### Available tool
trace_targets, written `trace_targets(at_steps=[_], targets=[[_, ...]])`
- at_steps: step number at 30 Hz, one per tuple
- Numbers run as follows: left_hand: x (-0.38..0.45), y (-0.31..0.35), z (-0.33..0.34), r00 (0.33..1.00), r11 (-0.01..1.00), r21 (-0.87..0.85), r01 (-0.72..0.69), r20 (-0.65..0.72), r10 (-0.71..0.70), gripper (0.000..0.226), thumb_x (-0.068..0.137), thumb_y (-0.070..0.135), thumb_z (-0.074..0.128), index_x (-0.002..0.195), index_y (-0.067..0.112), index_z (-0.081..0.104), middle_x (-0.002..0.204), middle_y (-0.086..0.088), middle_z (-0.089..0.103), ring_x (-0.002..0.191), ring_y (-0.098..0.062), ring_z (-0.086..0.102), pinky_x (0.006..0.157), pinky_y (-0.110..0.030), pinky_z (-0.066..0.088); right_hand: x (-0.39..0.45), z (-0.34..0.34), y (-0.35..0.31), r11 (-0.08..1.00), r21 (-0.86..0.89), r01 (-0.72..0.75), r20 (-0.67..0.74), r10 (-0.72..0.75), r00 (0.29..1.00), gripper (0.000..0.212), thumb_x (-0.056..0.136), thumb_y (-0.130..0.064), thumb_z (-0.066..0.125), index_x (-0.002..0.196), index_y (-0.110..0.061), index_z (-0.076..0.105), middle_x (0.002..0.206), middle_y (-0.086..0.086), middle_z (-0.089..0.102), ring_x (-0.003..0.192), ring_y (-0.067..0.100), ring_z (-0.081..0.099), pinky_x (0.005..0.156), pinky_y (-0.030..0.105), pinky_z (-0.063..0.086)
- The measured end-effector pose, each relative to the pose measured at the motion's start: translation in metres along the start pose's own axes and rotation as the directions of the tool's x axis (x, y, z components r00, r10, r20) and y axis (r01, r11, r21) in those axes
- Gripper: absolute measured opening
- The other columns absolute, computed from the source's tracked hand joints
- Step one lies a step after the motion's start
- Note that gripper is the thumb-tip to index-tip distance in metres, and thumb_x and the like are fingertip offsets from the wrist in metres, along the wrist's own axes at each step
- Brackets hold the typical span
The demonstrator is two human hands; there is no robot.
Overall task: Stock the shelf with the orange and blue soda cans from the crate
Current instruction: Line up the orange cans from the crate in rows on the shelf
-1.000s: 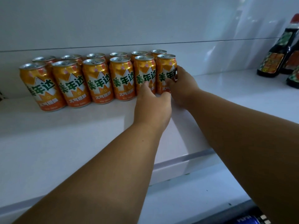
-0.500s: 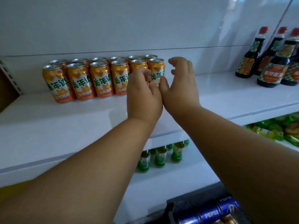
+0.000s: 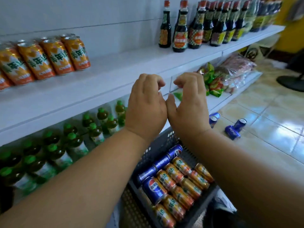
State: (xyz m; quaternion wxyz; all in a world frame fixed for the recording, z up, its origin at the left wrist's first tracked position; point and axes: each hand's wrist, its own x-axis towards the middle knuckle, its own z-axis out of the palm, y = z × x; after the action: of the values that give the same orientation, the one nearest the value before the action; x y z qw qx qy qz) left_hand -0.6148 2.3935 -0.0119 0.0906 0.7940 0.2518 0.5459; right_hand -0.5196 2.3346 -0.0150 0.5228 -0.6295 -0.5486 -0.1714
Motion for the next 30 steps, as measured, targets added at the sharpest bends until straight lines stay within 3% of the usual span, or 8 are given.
trace_targets(at_steps=[5,9,13,16,19,21,27,30], targets=[[-0.035,0.029,0.074,0.989,0.990,-0.140,0.033,0.150,-0.011,0.025,0.078,0.010,0.042,0.095,0.000,0.058,0.094,-0.017,0.058,0.085,-0.030,0.055,0.075,-0.041,0.046,-0.039,-0.039,0.066,0.982,-0.128,-0.138,-0.024,0.136,0.990,0.032,0.076,-0.005,0.060,0.107,-0.002,0.057,0.112,0.015,0.055,0.104,0.032,0.055,0.086,0.051,0.049],[-0.085,0.030,0.140,0.925,0.974,-0.165,0.153,0.371,-0.082,0.030,0.078,0.019,0.037,0.095,0.003,0.056,0.095,-0.013,0.056,0.086,-0.028,0.051,0.075,-0.035,0.040,-0.089,-0.049,0.130,0.916,-0.265,-0.302,0.028,0.321,0.947,0.032,0.075,-0.007,0.065,0.106,-0.003,0.059,0.108,0.014,0.056,0.099,0.032,0.055,0.084,0.042,0.047],[-0.142,0.008,0.203,0.783,0.967,-0.066,0.246,0.602,-0.158,0.016,0.083,0.003,0.052,0.098,0.008,0.054,0.097,0.000,0.046,0.090,-0.020,0.046,0.076,-0.038,0.042,-0.137,-0.042,0.191,0.784,-0.439,-0.439,0.168,0.552,0.817,0.040,0.077,-0.015,0.069,0.115,-0.007,0.057,0.113,0.012,0.055,0.103,0.031,0.053,0.087,0.042,0.045],[-0.172,-0.013,0.239,0.688,0.950,0.014,0.312,0.686,-0.236,0.017,0.086,0.004,0.054,0.103,0.010,0.054,0.101,0.000,0.048,0.094,-0.020,0.048,0.078,-0.034,0.041,-0.156,-0.028,0.230,0.719,-0.548,-0.428,0.290,0.644,0.708,0.045,0.083,-0.022,0.068,0.123,-0.011,0.053,0.122,0.008,0.052,0.111,0.026,0.049,0.091,0.036,0.041],[-0.190,-0.035,0.268,0.601,0.938,0.067,0.339,0.752,-0.271,0.018,0.088,0.006,0.055,0.105,0.011,0.053,0.107,-0.005,0.052,0.098,-0.024,0.050,0.081,-0.039,0.045,-0.175,-0.010,0.269,0.665,-0.620,-0.417,0.356,0.712,0.605,0.040,0.086,-0.027,0.067,0.121,-0.017,0.050,0.120,0.004,0.050,0.109,0.022,0.047,0.086,0.032,0.040],[-0.199,-0.048,0.283,0.549,0.931,0.099,0.351,0.784,-0.290,0.017,0.089,0.006,0.055,0.105,0.013,0.051,0.107,-0.003,0.050,0.099,-0.024,0.049,0.084,-0.042,0.047,-0.190,0.004,0.294,0.606,-0.686,-0.403,0.403,0.778,0.482,0.040,0.087,-0.026,0.067,0.121,-0.020,0.048,0.118,0.003,0.049,0.109,0.022,0.047,0.084,0.033,0.042],[-0.235,-0.081,0.321,0.389,0.893,0.190,0.408,0.849,-0.358,0.022,0.090,0.008,0.055,0.101,0.024,0.044,0.109,0.002,0.049,0.104,-0.021,0.049,0.088,-0.039,0.046,-0.226,0.056,0.361,0.468,-0.859,-0.206,0.491,0.867,-0.078,0.073,0.085,-0.018,0.069,0.148,-0.022,0.031,0.141,0.015,0.041,0.127,0.038,0.044,0.098,0.053,0.047],[-0.251,-0.090,0.333,0.285,0.866,0.264,0.425,0.869,-0.405,0.024,0.091,0.009,0.056,0.103,0.026,0.043,0.116,0.001,0.050,0.108,-0.021,0.048,0.087,-0.037,0.044,-0.240,0.075,0.388,0.450,-0.884,-0.124,0.467,0.855,-0.226,0.089,0.080,-0.021,0.075,0.152,-0.031,0.023,0.150,0.017,0.033,0.135,0.042,0.037,0.103,0.059,0.042]])
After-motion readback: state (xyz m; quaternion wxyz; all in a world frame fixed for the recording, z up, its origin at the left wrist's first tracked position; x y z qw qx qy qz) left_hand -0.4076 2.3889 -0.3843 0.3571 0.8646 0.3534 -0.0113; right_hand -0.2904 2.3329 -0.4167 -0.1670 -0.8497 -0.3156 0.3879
